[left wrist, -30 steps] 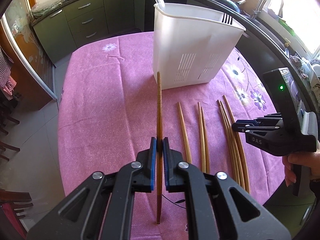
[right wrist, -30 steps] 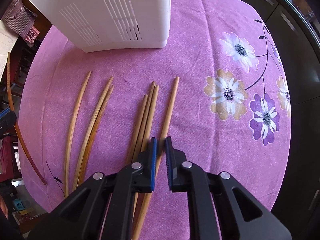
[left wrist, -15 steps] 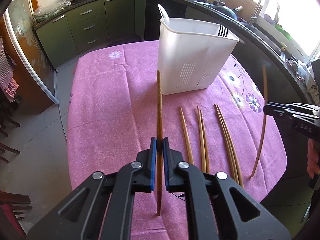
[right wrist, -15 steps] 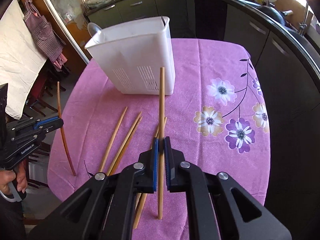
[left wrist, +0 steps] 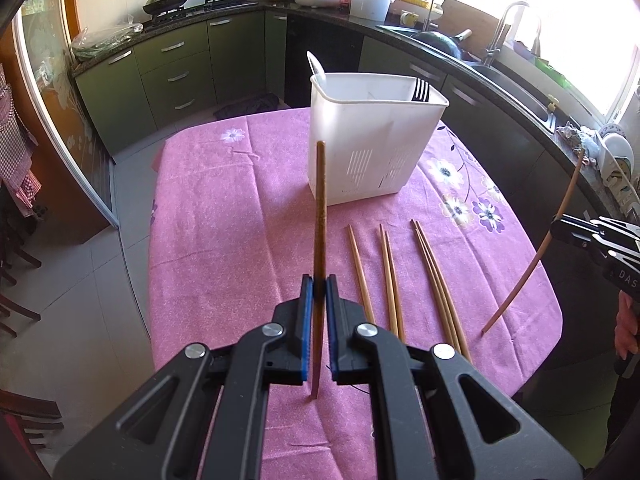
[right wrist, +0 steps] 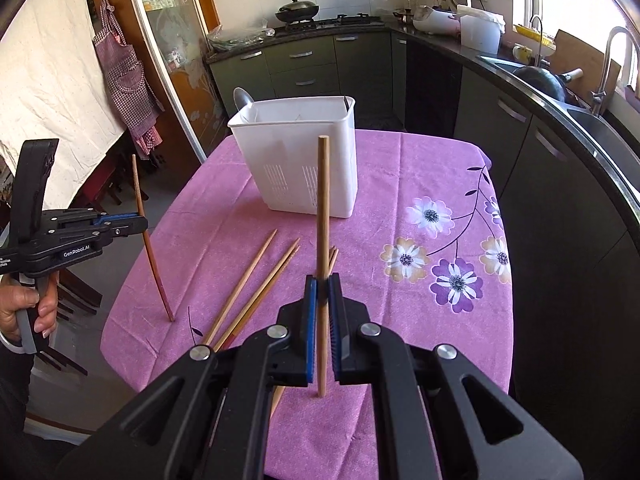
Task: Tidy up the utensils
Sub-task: 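Carry the chopstick into the white holder and open the left tool, then lower the held chopstick into the white holder and open the right tool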
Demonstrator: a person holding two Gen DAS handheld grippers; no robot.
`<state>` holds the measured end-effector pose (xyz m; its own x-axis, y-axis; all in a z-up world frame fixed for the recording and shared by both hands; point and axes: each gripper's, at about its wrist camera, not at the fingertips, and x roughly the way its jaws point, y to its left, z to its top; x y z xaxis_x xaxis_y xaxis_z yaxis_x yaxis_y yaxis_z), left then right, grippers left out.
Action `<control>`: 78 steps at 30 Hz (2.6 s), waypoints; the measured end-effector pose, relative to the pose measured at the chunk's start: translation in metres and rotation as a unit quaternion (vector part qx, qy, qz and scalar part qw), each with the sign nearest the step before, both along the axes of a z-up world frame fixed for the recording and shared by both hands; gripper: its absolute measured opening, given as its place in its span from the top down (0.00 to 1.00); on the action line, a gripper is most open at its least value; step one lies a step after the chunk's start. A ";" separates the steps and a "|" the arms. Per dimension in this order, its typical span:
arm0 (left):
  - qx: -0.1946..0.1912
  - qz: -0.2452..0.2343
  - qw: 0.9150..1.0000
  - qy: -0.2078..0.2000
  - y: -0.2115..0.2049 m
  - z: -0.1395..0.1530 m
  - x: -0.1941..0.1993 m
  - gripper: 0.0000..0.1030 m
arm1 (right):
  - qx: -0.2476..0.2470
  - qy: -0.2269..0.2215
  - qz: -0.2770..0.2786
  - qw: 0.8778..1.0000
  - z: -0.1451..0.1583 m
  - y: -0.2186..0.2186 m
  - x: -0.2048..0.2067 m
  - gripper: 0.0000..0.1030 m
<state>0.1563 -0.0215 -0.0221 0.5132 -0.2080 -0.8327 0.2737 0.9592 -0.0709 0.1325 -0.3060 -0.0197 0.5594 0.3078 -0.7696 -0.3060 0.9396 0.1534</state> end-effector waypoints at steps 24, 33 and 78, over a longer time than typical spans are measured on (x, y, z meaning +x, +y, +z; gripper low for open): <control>-0.008 -0.024 0.999 -0.040 -0.018 0.044 0.012 0.93 | 0.007 -0.044 0.012 0.999 0.029 0.005 0.009 0.93; -0.033 -0.038 0.994 -0.095 -0.042 0.134 0.048 0.93 | 0.011 -0.051 0.012 0.999 0.045 0.003 0.016 0.93; 0.007 -0.028 0.999 -0.035 -0.052 0.090 0.072 0.72 | 0.074 -0.136 -0.053 0.987 0.122 0.025 0.172 0.93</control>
<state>0.2286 -0.0731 0.0676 0.5574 -0.2267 -0.7987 0.3311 0.9429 -0.0365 0.3043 -0.2807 0.1021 0.7741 0.3333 -0.5383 -0.2549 0.9423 0.2169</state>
